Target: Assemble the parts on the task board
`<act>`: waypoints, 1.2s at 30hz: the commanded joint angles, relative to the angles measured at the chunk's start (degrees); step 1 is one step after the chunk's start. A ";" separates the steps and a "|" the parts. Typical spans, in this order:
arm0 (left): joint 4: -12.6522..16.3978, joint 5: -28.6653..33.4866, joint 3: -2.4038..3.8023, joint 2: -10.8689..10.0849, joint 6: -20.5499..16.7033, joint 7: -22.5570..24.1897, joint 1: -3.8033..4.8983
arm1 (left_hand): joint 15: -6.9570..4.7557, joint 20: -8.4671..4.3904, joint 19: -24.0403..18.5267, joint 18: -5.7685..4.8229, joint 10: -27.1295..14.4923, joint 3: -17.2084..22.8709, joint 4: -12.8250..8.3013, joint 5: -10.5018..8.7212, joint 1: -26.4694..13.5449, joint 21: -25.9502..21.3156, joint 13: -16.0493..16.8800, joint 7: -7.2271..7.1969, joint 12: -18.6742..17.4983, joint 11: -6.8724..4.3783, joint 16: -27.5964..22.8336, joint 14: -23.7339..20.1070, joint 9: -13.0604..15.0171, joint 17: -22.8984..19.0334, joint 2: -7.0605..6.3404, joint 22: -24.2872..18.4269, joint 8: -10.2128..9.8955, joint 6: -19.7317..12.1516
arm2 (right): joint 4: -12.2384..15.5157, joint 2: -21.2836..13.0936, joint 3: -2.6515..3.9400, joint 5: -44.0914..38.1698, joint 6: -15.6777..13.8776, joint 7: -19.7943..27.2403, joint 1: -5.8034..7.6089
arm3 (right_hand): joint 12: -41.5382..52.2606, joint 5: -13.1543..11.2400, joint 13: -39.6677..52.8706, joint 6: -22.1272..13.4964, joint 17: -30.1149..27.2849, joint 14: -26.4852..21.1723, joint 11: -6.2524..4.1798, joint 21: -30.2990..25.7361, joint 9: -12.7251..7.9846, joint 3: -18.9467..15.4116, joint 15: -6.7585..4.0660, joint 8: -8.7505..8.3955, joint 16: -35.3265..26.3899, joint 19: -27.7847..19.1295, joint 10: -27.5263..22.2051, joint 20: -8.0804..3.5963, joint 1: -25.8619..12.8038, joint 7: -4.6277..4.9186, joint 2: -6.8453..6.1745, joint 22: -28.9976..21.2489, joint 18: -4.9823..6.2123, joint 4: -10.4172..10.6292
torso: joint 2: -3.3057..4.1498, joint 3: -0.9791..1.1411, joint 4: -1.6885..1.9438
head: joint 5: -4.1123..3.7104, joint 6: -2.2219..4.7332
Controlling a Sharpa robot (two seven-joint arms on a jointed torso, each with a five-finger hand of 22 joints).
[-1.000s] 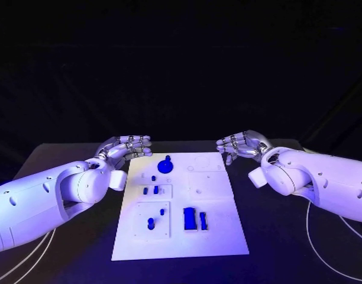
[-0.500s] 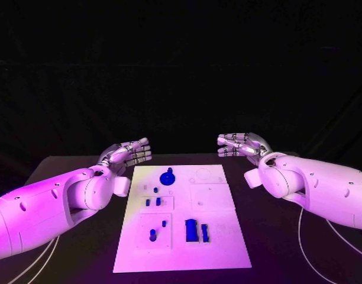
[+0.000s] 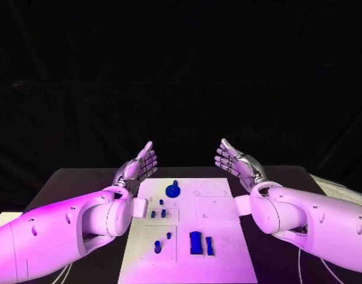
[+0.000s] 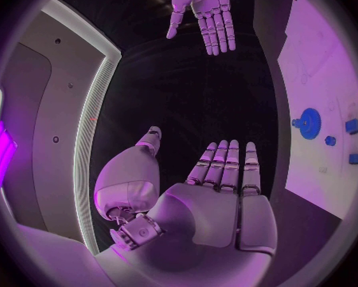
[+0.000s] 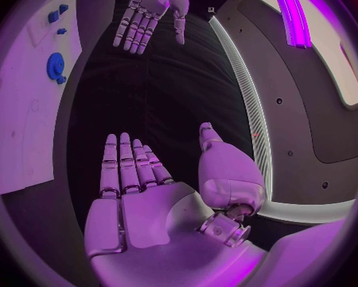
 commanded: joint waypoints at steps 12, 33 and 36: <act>3.03 -1.75 0.16 -0.45 -12.34 6.34 -0.78 | -1.03 -6.13 -9.83 -5.45 -12.12 -5.10 0.09 -0.39 -17.43 -1.42 -0.13 -4.05 -5.61 -2.09 -7.53 -11.58 -0.18 -0.24 0.08 -6.42 -0.66 -12.29 | 3.01 -0.27 0.28 6.15 -10.36 6.41 -0.86 | -0.35 -1.65 -3.12 -11.76 -8.38 -15.33 -0.72 -7.18 -3.33 -2.61 -0.12 -0.41 -4.53 -13.41 -13.71 -2.10 -18.41 -2.45 0.01 -0.69 -4.65 -0.07 | -0.08 0.05 -0.01 | 0.01 0.02; 3.03 -1.75 0.16 -0.45 -12.34 6.34 -0.78 | -1.03 -6.13 -17.51 -5.45 -21.52 -9.18 0.09 -0.39 -30.92 -1.42 -0.13 -4.05 -5.61 -2.09 -7.53 -20.56 -0.18 -0.24 0.08 -11.40 -0.66 -21.75 | 3.01 -0.27 0.28 6.15 -10.36 6.41 -0.86 | -0.35 -1.65 -3.12 -20.78 -8.38 -27.16 -0.72 -7.18 -3.33 -2.61 -0.12 -0.41 -4.53 -23.71 -24.29 -2.10 -28.43 -2.45 0.01 -0.69 -4.65 -0.07 | -0.08 0.05 -0.01 | 0.01 0.02; 3.03 -1.75 0.16 -0.45 -12.34 6.34 -0.78 | -1.03 -6.13 -17.51 -5.45 -21.52 -9.18 0.09 -0.39 -30.92 -1.42 -0.13 -4.05 -5.61 -2.09 -7.53 -20.56 -0.18 -0.24 0.08 -11.40 -0.66 -21.75 | 3.01 -0.27 0.28 6.15 -10.36 6.41 -0.86 | -0.35 -1.65 -3.12 -20.78 -8.38 -27.16 -0.72 -7.18 -3.33 -2.61 -0.12 -0.41 -4.53 -23.71 -24.29 -2.10 -32.62 -2.45 0.01 -0.69 -4.65 -0.07 | -0.08 0.05 -0.01 | 0.01 0.02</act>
